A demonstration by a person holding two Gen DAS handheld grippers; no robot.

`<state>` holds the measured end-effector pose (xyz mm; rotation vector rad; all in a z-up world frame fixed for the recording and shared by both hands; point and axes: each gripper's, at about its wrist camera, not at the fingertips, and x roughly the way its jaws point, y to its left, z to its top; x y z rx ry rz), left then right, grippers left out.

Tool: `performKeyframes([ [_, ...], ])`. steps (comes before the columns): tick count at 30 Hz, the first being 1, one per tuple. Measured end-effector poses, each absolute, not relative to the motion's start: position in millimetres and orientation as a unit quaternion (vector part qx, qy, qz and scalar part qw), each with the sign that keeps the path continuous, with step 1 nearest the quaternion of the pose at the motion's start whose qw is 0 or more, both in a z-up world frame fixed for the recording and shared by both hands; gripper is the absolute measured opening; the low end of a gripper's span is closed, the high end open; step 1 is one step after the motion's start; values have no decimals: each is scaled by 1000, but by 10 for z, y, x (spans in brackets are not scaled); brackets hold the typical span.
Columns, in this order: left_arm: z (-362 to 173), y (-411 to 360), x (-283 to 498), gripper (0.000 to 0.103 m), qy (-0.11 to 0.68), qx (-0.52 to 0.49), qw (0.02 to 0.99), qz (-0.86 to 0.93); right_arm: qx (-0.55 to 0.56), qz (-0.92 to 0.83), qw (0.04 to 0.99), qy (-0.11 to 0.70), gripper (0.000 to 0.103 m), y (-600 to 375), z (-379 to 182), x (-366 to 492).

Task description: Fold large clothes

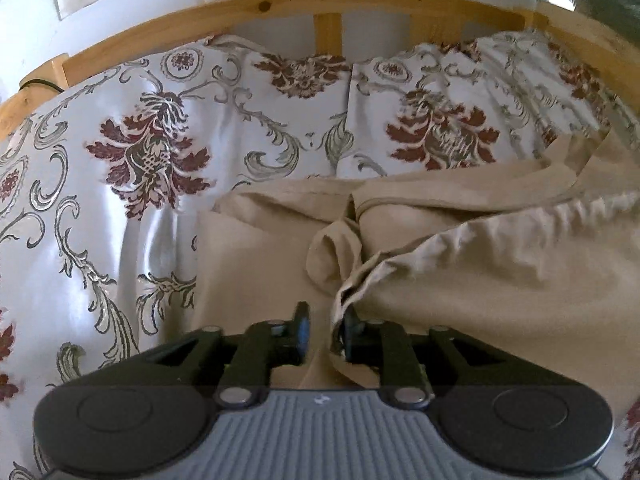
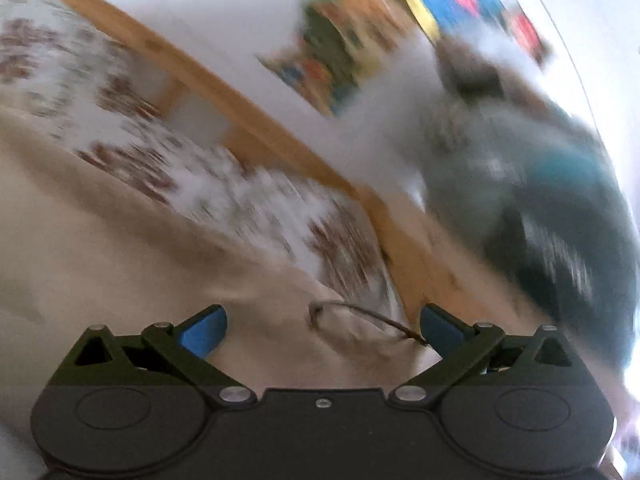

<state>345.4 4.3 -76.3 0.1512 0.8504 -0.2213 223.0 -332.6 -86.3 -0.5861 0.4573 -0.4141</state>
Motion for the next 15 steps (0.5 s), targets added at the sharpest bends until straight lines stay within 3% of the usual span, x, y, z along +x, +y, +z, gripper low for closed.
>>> performKeyframes([
  [2,-668,111,3412,67,399,50,908,-114,-252,-211,911,249,102,-3513,-967,2340],
  [5,-420,303,3275,91,367,-9,921,-130,-198,-203,923,261,102,-3647,-1036,2439],
  [8,-148,510,3088,103,329,-53,932,-145,-148,-162,949,225,102,-3621,-932,2350],
  [11,85,603,2880,103,304,-50,938,-158,-124,-129,965,191,102,-3561,-769,2247],
  [15,176,466,2535,103,295,43,941,-159,-97,-136,967,192,102,-3603,-592,2130],
])
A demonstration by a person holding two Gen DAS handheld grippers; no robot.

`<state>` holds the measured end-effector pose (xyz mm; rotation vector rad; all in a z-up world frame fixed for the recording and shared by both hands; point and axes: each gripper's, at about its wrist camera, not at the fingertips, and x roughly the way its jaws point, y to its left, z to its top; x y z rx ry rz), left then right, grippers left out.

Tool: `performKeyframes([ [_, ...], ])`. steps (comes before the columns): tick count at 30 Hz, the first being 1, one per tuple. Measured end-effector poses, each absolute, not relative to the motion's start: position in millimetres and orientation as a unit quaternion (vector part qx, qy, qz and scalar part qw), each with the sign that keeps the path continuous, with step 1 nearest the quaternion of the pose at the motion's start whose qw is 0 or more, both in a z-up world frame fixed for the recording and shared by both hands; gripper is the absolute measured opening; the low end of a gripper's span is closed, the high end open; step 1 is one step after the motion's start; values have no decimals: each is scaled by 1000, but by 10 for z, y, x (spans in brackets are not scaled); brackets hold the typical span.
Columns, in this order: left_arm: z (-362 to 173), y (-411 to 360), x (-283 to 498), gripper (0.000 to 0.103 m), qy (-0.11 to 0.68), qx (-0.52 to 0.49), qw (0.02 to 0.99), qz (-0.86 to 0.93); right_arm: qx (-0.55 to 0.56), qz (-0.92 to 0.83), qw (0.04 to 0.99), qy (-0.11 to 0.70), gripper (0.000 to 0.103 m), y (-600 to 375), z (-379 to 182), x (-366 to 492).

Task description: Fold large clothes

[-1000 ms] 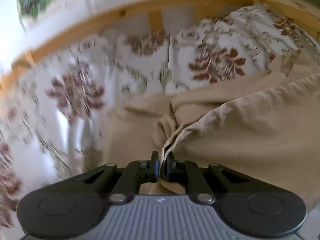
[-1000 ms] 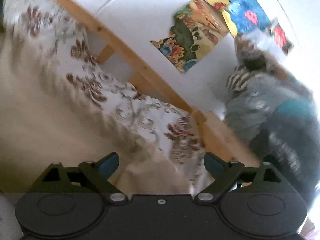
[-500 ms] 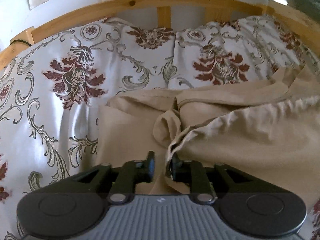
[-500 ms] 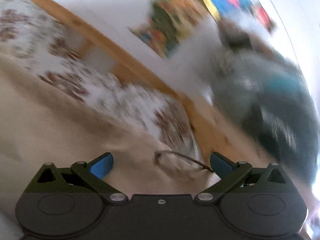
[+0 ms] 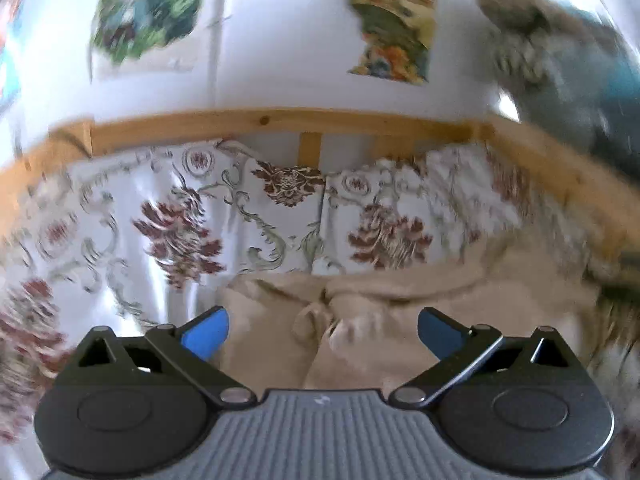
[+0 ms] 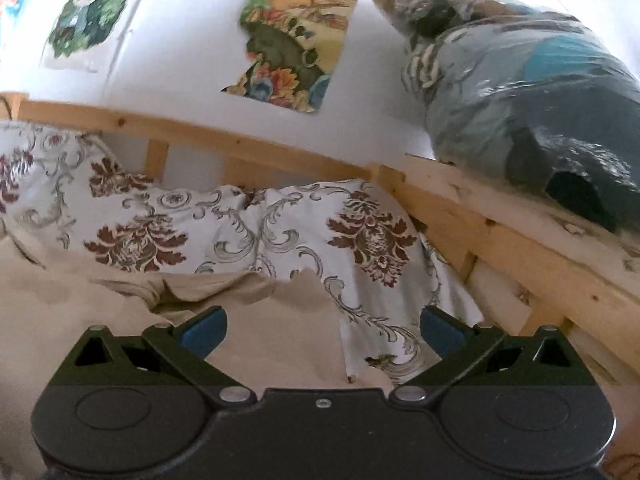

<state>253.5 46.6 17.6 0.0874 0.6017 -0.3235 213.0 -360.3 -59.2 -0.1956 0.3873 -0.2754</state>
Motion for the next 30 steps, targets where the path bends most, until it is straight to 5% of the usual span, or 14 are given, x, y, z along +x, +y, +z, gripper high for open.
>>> performKeyframes([
  [6,-376,-57,2169,102,354,278,887,-105,70,-191,928,313,102,-4128,-607,1985],
  [10,-480,-212,2218,86,363,307,875,-95,178,-182,909,328,96,-4404,-709,1907],
  [12,-456,-151,2253,74,361,278,886,-87,193,-166,909,329,92,-4404,-745,1916],
  [14,-438,-51,2309,33,366,241,896,-78,179,-156,913,332,87,-4357,-782,1957],
  [17,-424,179,2433,3,391,160,904,-61,179,-148,911,342,72,-4365,-852,2057],
  [20,-344,473,2551,0,400,75,913,-13,222,-144,902,341,61,-4450,-896,2095],
  [22,-278,679,2599,0,399,27,916,26,239,-146,898,339,34,-4482,-887,2075],
  [24,-229,914,2643,0,403,-34,913,56,254,-138,899,330,21,-4492,-868,2039],
  [30,-270,979,2670,5,426,-77,901,-25,179,-128,926,308,16,-4294,-717,2069],
])
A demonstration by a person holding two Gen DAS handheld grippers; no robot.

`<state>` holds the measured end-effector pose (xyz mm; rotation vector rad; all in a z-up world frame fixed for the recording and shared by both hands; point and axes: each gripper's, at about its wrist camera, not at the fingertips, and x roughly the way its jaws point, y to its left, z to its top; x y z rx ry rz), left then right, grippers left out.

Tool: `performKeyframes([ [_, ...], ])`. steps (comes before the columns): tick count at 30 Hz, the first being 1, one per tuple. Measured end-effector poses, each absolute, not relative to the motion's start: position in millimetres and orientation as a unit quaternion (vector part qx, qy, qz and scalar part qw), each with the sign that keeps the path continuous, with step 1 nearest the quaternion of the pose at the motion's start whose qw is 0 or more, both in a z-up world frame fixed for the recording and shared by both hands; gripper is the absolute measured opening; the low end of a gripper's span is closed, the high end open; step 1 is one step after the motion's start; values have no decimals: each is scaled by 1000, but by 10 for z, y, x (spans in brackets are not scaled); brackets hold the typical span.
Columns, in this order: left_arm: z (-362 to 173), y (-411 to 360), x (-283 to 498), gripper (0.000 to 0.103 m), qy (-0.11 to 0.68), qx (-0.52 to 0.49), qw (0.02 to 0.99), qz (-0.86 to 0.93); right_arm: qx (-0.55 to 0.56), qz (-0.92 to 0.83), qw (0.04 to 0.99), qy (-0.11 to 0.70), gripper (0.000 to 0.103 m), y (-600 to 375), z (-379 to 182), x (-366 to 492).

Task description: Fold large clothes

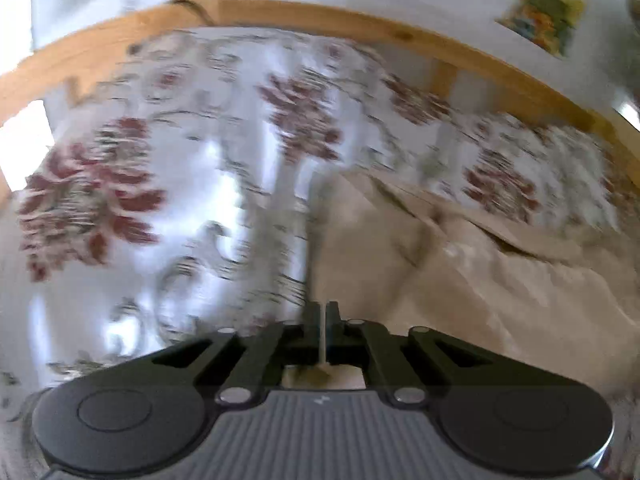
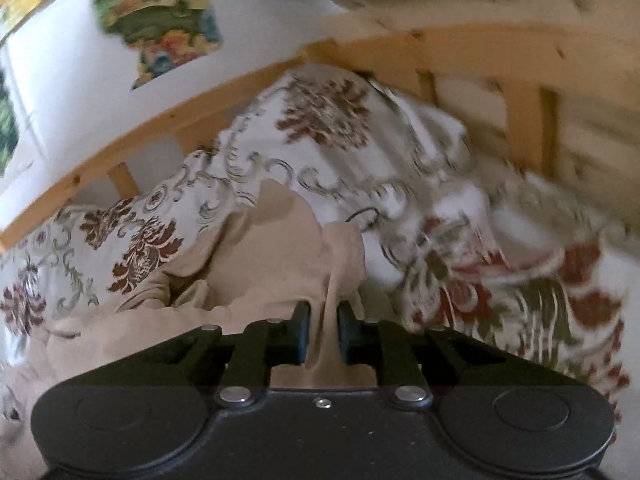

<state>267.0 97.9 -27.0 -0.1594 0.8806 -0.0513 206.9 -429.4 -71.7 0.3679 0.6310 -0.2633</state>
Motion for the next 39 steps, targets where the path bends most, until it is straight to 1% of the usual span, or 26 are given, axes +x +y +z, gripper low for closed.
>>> performKeyframes([
  [2,-266,787,2625,11,420,-32,905,-57,172,-132,924,314,16,-4281,-733,2083],
  [3,-260,684,2582,16,414,-6,907,-72,172,-134,923,316,17,-4289,-741,2084],
  [4,-251,596,2537,38,406,20,909,-87,174,-136,922,318,19,-4300,-743,2081],
  [5,-249,506,2487,67,396,48,912,-100,178,-138,921,319,20,-4312,-743,2077],
  [6,-252,409,2429,76,382,78,914,-110,182,-139,919,320,22,-4326,-745,2070],
  [7,-265,302,2372,79,369,113,915,-121,186,-141,918,321,26,-4338,-744,2063],
  [10,-368,-38,2238,79,350,216,900,-144,203,-148,909,332,36,-4379,-749,2029],
  [12,-481,-208,2216,76,354,264,887,-134,223,-151,902,337,42,-4433,-751,1991],
  [13,-562,-266,2239,68,359,284,881,-122,236,-152,898,338,45,-4472,-757,1972],
  [14,-627,-296,2263,49,362,295,878,-109,251,-153,893,340,46,-4514,-773,1960],
  [15,-672,-313,2296,38,366,297,876,-106,264,-155,888,342,46,-4549,-797,1952],
  [16,-690,-300,2317,20,371,289,876,-106,284,-154,882,342,47,-4592,-831,1943],
  [17,-674,-259,2333,16,373,269,882,-101,306,-151,876,342,46,-4635,-875,1935],
  [18,-626,-198,2348,13,372,241,892,-94,328,-149,868,341,41,-4673,-915,1930],
  [19,-573,-120,2366,10,370,215,900,-87,346,-150,862,340,32,-4700,-941,1925],
  [20,-489,-33,2383,8,366,181,910,-77,354,-150,861,333,28,-4712,-944,1915],
  [22,-320,170,2422,6,353,112,927,-54,344,-144,871,319,16,-4665,-879,1913],
  [24,-176,368,2427,5,339,60,939,-16,304,-138,895,296,9,-4565,-752,1916],
  [25,-127,479,2453,5,339,33,940,-1,275,-137,909,281,8,-4494,-668,1915],
  [27,-95,701,2532,5,364,-27,931,15,217,-132,935,248,8,-4347,-502,1913],
  [29,-207,852,2666,5,402,-64,913,30,155,-130,953,227,7,-4213,-406,1931],
  [33,-564,985,2999,7,477,-96,873,32,92,-133,953,256,8,-4145,-535,2155],
  [36,-602,1085,3037,13,482,-126,866,28,94,-138,943,289,16,-4215,-698,2266],
  [37,-561,1116,3007,21,479,-137,867,30,106,-142,940,293,25,-4258,-709,2253],
  [38,-524,1135,2985,39,474,-143,868,29,123,-143,937,295,29,-4302,-694,2227],
  [39,-480,1142,2958,51,467,-146,872,27,144,-143,934,294,38,-4354,-660,2178],
])
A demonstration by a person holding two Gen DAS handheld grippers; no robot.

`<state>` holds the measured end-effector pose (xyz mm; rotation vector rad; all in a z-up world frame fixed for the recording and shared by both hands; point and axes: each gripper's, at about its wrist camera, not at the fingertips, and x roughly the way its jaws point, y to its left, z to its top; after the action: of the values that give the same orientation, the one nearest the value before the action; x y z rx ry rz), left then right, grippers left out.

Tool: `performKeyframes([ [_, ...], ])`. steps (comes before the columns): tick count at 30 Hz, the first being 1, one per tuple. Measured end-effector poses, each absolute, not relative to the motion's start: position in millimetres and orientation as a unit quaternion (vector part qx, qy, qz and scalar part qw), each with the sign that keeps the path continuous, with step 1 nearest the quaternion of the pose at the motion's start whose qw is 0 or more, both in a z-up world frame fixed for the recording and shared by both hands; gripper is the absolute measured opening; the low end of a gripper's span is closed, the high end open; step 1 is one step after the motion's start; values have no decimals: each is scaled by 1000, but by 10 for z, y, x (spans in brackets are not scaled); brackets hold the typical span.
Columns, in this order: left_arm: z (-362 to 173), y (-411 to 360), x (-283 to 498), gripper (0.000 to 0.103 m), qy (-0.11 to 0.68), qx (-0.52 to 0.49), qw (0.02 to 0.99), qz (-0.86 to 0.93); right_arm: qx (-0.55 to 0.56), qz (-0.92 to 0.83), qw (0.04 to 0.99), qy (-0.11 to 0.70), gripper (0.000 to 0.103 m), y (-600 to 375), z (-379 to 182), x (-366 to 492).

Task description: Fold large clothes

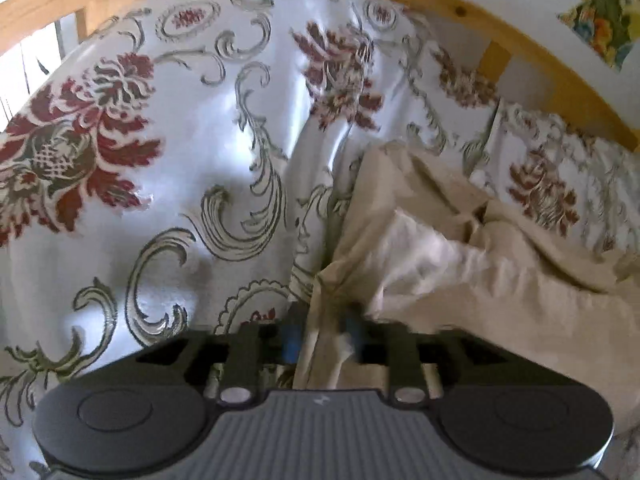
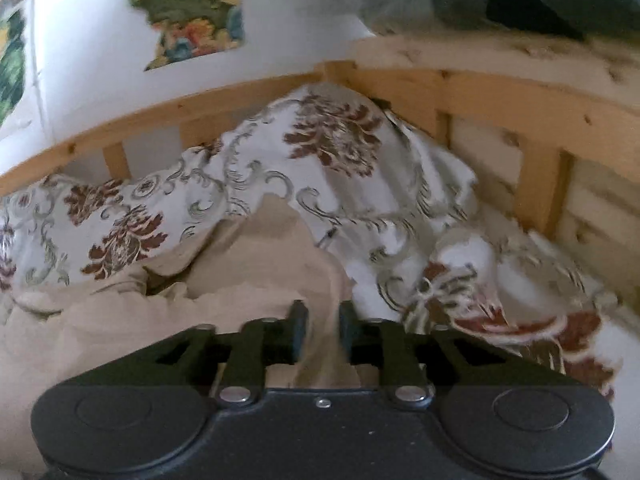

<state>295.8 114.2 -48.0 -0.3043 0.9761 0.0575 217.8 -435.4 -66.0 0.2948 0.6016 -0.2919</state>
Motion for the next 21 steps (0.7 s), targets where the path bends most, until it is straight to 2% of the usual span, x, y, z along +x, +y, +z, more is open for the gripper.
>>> performKeyframes([
  [1,-422,1141,2903,71,454,-146,878,26,171,-141,932,286,46,-4415,-610,2088],
  [2,-372,1127,2860,77,441,-141,886,22,195,-142,929,281,52,-4458,-564,2005],
  [3,-338,1100,2814,77,432,-132,892,18,216,-144,923,284,65,-4503,-531,1929],
  [4,-322,1072,2801,77,429,-121,895,14,230,-143,917,292,73,-4537,-519,1892],
  [6,-329,977,2818,77,433,-96,896,11,247,-133,910,306,72,-4634,-537,1821],
  [8,-387,899,2842,72,448,-60,892,19,244,-137,901,332,66,-4708,-585,1799],
  [9,-433,857,2863,67,458,-38,888,28,241,-135,896,347,52,-4733,-620,1801],
  [10,-503,818,2920,55,469,-19,882,37,238,-123,893,362,41,-4749,-664,1801],
  [12,-642,810,2975,50,496,-4,867,44,222,-100,888,390,38,-4722,-740,1799],
  [14,-700,850,3008,38,501,-35,864,36,180,-88,888,414,36,-4624,-790,1810],
  [18,-696,926,3019,33,499,-59,863,43,173,-68,888,420,36,-4549,-799,1841],
  [20,-692,936,2997,27,499,-58,863,45,166,-64,891,418,24,-4527,-828,1862],
  [21,-684,931,2988,26,498,-56,864,47,165,-68,890,419,9,-4529,-846,1879],
])
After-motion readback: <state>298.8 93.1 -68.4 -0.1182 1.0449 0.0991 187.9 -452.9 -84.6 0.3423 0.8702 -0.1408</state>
